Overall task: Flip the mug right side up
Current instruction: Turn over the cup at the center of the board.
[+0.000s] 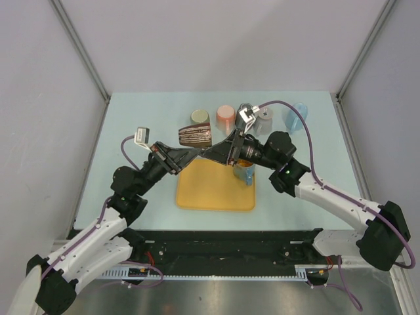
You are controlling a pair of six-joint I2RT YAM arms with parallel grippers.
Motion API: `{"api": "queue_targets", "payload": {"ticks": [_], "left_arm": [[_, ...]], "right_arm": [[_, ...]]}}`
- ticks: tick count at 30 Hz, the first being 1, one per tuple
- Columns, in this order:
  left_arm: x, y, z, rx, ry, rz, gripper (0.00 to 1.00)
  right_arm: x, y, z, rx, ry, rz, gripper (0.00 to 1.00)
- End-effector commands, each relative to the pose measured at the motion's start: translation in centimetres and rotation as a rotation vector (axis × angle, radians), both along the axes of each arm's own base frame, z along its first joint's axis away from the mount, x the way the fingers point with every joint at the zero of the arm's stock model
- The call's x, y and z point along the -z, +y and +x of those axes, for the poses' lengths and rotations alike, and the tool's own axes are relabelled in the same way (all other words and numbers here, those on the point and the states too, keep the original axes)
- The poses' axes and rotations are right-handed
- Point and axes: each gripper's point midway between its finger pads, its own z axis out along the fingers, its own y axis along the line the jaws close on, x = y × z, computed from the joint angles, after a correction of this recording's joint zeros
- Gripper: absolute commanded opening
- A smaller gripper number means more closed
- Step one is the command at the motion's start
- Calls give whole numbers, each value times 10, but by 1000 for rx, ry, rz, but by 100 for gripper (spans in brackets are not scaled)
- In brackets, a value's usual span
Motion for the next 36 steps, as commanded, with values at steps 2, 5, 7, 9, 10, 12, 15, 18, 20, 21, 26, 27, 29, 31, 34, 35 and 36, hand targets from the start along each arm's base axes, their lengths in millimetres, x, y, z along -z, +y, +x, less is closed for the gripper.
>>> {"api": "queue_targets", "payload": {"ticks": [2, 5, 7, 9, 10, 12, 15, 18, 20, 21, 26, 27, 29, 31, 34, 35, 36], "left_arm": [[-8, -4, -13, 38, -60, -17, 0], [-7, -4, -13, 37, -59, -16, 0], [-7, -5, -13, 40, -59, -15, 0], [-6, -5, -13, 41, -59, -13, 0], [-6, -6, -13, 41, -57, -13, 0], [-5, -6, -13, 39, -57, -11, 0], [-5, -5, -13, 36, -58, -13, 0], [-5, -5, -13, 35, -59, -12, 0], [-6, -5, -13, 33, -61, -13, 0], [-4, -4, -13, 32, -59, -13, 0], [-1, 1, -13, 2, -54, -23, 19], [2, 2, -13, -3, -53, -21, 28], [3, 5, -13, -12, -54, -25, 38], [3, 6, -14, -17, -57, -27, 41], [5, 7, -14, -22, -54, -30, 45], [9, 8, -14, -26, -47, -28, 46], [10, 9, -13, -30, -44, -29, 47]], "right_arm": [[-26, -2, -6, -47, -77, 29, 36], [-24, -1, -6, -55, -75, 17, 31], [-24, 0, -7, -64, -73, 13, 29], [-21, 2, -6, -69, -67, 5, 24], [-21, 2, -6, -69, -65, 4, 21], [-18, 3, -6, -74, -60, -3, 13], [-14, 4, -4, -68, -44, -13, 0], [-14, 3, -3, -62, -39, -17, 0], [-12, 3, 0, -49, -43, -24, 0], [-12, 1, 0, -37, -43, -30, 0], [-15, -5, 3, 22, -84, -49, 0], [-18, -7, 3, 34, -93, -45, 0], [-20, -8, 3, 33, -100, -39, 0], [-21, -9, 3, 32, -98, -36, 0], [-22, -8, 3, 34, -98, -33, 0], [-23, -9, 2, 32, -98, -30, 0], [-23, -9, 2, 33, -99, -30, 0]]}}
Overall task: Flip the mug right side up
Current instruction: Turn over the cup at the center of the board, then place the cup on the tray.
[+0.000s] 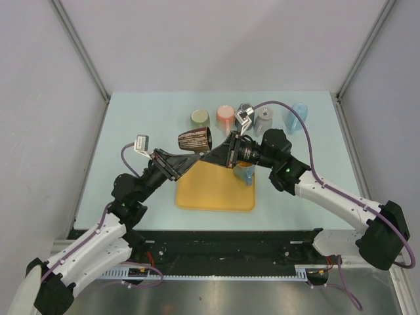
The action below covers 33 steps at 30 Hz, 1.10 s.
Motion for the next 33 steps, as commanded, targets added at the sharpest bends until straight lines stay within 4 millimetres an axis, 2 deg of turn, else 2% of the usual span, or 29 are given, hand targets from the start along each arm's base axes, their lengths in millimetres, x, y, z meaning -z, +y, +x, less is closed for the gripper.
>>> {"api": "queue_targets", "payload": {"ticks": [1, 4, 8, 10, 11, 12, 13, 14, 15, 16, 17, 20, 21, 22, 24, 25, 28, 33], "left_arm": [[-9, 5, -7, -9, -50, -31, 48], [-2, 7, -7, -16, -40, -24, 53], [16, 11, -6, -40, -9, 7, 59], [23, 16, -2, -73, -3, 26, 61], [38, 17, 1, -88, 33, 62, 62], [39, 22, 1, -117, 10, 90, 63], [44, 28, 7, -167, 26, 115, 64], [61, 32, 11, -201, 91, 191, 65], [65, 40, 13, -250, 80, 247, 65], [70, 51, 20, -321, 97, 290, 65], [84, 54, 16, -318, 140, 362, 65], [106, 61, 5, -303, 241, 456, 65], [111, 62, 4, -300, 262, 475, 65], [115, 63, 3, -297, 283, 495, 65], [124, 64, 1, -290, 326, 535, 65], [131, 64, 2, -286, 350, 556, 65], [134, 63, 2, -278, 396, 599, 65], [138, 58, 11, -267, 463, 660, 65]], "right_arm": [[-48, -10, -1, 41, -114, 93, 0], [-50, -13, -1, 50, -117, 93, 0], [-57, -23, -2, 75, -133, 91, 0], [-51, -26, -1, 92, -136, 55, 0], [-51, -30, 2, 123, -143, 38, 0], [-47, -31, 3, 141, -146, 7, 0], [-34, -32, 3, 153, -145, -64, 0], [-28, -36, 11, 202, -150, -107, 0], [-23, -37, 12, 223, -157, -141, 0], [0, -41, 12, 235, -116, -235, 0], [8, -43, 15, 269, -137, -285, 0], [46, -49, 16, 319, -152, -478, 0], [54, -50, 15, 322, -167, -520, 0], [72, -53, 14, 325, -152, -595, 0], [88, -53, 13, 327, -155, -665, 0], [105, -52, 12, 314, -133, -723, 0], [134, -49, 12, 301, -101, -814, 0], [161, -44, 18, 307, -85, -916, 0]]}}
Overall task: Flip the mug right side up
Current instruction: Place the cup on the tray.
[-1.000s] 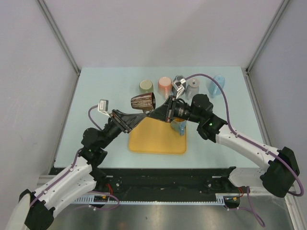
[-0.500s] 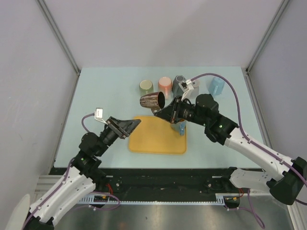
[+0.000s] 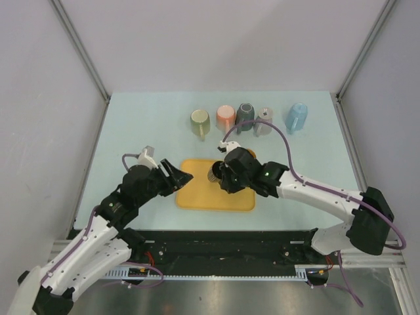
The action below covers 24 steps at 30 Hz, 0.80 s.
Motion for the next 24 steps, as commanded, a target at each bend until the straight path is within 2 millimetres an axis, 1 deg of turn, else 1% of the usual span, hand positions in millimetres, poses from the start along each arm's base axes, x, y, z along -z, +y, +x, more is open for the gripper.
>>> {"api": "queue_targets", "payload": {"ticks": [1, 2, 4, 5, 8, 10, 11, 12, 14, 15, 17, 18, 20, 21, 23, 24], "left_arm": [[-10, 3, 6, -17, 24, 46, 65], [-11, 2, 6, -16, 26, 48, 65], [-10, 2, 7, -17, 30, 50, 65], [-11, 2, 7, -17, 26, 48, 65], [-13, 2, 8, -17, 24, 46, 65], [-13, 2, 7, -17, 22, 45, 65], [-12, 2, 8, -19, 24, 46, 65], [-13, 2, 7, -17, 22, 45, 65], [-11, 3, 7, -19, 25, 47, 65], [-11, 3, 7, -19, 25, 47, 65], [-9, 3, 6, -19, 25, 47, 65], [-9, 3, 6, -19, 25, 47, 65], [-10, 4, 5, -19, 22, 45, 65], [-11, 4, 5, -19, 20, 44, 65], [-14, 4, 4, -19, 10, 37, 65], [-16, 5, 4, -19, 2, 32, 65]], "right_arm": [[-16, 8, 21, 39, -83, -40, 0], [-7, 9, 23, 42, -76, -69, 0], [-4, 12, 29, 47, -84, -93, 0], [5, 14, 32, 47, -76, -119, 0], [13, 18, 39, 54, -72, -143, 0], [24, 20, 44, 61, -55, -172, 0], [25, 21, 49, 73, -53, -170, 0], [34, 21, 52, 76, -39, -191, 0], [35, 21, 61, 87, -33, -193, 0], [41, 22, 63, 86, -28, -207, 0], [41, 23, 68, 89, -30, -207, 0], [38, 28, 71, 83, -40, -198, 0], [37, 33, 73, 74, -42, -192, 0], [31, 40, 73, 63, -54, -178, 0], [31, 48, 72, 44, -60, -178, 0], [23, 57, 71, 29, -75, -164, 0]]}}
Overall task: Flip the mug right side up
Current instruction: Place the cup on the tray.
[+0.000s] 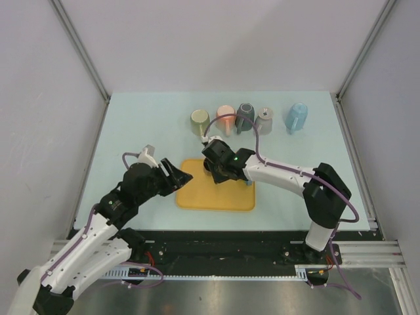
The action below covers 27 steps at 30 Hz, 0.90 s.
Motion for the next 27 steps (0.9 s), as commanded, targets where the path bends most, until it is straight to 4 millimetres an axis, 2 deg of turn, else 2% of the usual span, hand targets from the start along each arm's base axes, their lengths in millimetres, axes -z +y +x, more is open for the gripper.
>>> {"api": "queue_targets", "payload": {"ticks": [1, 4, 5, 6, 7, 8, 11, 14, 17, 24, 27], "left_arm": [[-23, 5, 3, -15, -68, -17, 65], [-32, 6, 2, -16, -92, -33, 65], [-34, 6, 2, -18, -96, -35, 65], [-41, 100, 53, -566, -224, 174, 98], [-32, 137, 49, -150, -432, 1000, 98], [-37, 105, 53, -507, -249, 314, 98], [-28, 101, 55, -494, -210, 317, 98], [-19, 98, 55, -498, -180, 297, 98], [-12, 97, 56, -499, -158, 301, 98], [-14, 95, 58, -494, -160, 303, 98], [-9, 94, 57, -493, -145, 298, 98]], "right_arm": [[-40, 42, 15, -52, -106, 90, 0], [-47, 52, 18, -67, -121, 82, 0], [-40, 53, 18, -67, -110, 63, 0], [-41, 51, 21, -62, -114, 55, 0], [-41, 49, 27, -56, -116, 48, 0], [-36, 44, 28, -50, -104, 22, 0], [-31, 23, 40, -4, -87, -22, 0], [-30, 11, 46, 24, -83, -38, 0], [-27, 5, 48, 47, -81, -51, 0], [-20, 0, 49, 72, -26, -49, 0], [-16, -6, 48, 68, 0, -88, 0]]}}
